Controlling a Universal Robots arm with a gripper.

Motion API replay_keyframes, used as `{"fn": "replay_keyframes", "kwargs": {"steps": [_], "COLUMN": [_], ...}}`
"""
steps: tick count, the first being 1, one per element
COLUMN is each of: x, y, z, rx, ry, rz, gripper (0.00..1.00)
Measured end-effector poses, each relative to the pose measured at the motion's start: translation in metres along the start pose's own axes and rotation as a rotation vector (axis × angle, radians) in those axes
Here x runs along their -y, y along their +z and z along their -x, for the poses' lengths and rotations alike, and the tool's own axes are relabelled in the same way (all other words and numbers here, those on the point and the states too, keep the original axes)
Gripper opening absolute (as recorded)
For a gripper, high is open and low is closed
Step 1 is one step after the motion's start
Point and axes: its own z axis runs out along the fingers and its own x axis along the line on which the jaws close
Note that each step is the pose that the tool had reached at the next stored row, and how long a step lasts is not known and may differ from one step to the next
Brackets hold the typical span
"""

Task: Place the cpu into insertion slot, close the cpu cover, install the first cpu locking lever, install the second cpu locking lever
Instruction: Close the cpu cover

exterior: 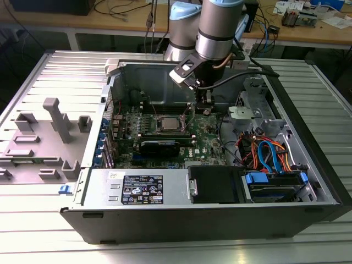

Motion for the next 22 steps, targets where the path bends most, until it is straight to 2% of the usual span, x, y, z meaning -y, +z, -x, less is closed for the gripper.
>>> {"fn": "replay_keyframes", "kwargs": {"steps": [2,4,5,14,22], "x": [0.0028,0.0140,0.0159,0.0230,0.0261], "y": [0.0003,0.0008,0.0009,0.0018,0.0022], "z": [-0.0001,-0.0007,-0.0008,-0.0012,-0.0013], "rx": [0.0001,0.0001,0.0001,0.0000,0.0000], "ry": [0.000,0.000,0.000,0.000,0.000], "rz": [0.0000,0.0000,0.0000,0.0000,0.0000], "gripper": [0.11,0.11,0.11,0.11,0.11]}}
